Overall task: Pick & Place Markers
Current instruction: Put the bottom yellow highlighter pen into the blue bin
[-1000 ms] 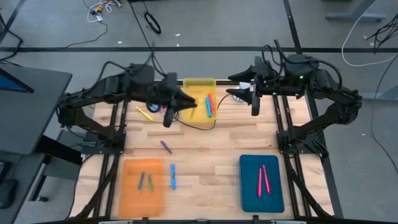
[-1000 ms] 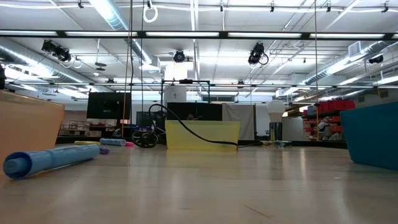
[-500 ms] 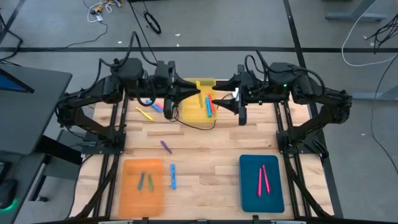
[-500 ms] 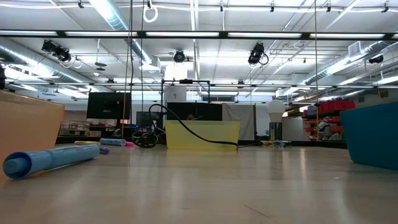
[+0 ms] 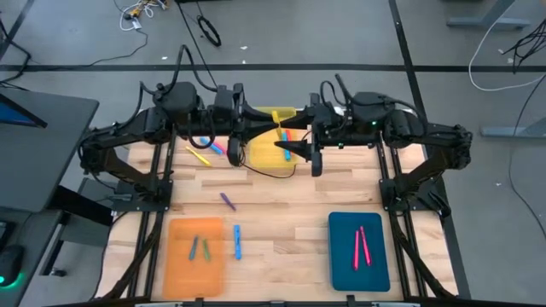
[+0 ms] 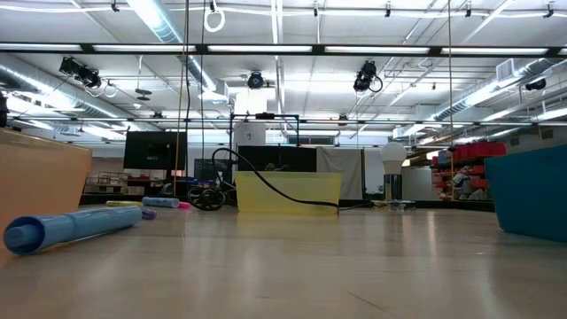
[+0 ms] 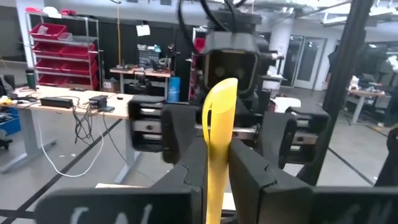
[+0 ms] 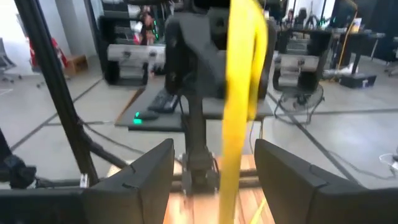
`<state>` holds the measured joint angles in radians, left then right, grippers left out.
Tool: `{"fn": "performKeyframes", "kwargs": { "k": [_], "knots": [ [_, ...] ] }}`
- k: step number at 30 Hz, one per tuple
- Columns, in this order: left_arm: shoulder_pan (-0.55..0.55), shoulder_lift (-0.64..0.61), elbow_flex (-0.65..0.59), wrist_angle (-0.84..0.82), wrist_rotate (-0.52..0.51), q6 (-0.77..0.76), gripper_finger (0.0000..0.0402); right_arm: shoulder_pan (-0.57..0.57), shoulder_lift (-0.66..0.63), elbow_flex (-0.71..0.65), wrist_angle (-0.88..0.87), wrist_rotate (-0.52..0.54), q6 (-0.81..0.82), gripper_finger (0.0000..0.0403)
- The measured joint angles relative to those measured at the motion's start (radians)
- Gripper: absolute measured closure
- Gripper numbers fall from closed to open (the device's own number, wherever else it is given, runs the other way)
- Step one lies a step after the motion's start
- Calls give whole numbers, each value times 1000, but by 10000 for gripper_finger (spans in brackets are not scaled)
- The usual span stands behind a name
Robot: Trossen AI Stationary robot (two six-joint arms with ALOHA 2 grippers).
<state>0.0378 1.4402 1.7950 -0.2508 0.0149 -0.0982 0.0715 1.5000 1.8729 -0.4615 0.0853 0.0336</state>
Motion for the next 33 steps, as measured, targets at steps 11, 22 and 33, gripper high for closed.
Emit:
{"fn": "performKeyframes", "kwargs": {
  "k": [11, 22, 33],
  "knots": [
    [-20, 3, 0, -12, -4, 6, 357, 0, 17, 0, -21, 0, -15, 269],
    [-18, 3, 0, -22, -4, -14, 322, 7, 17, 0, -48, 2, 70, 385],
    [-18, 3, 0, -36, 34, -54, 261, 9, 1, 0, -84, 4, 80, 385]
  ]
}}
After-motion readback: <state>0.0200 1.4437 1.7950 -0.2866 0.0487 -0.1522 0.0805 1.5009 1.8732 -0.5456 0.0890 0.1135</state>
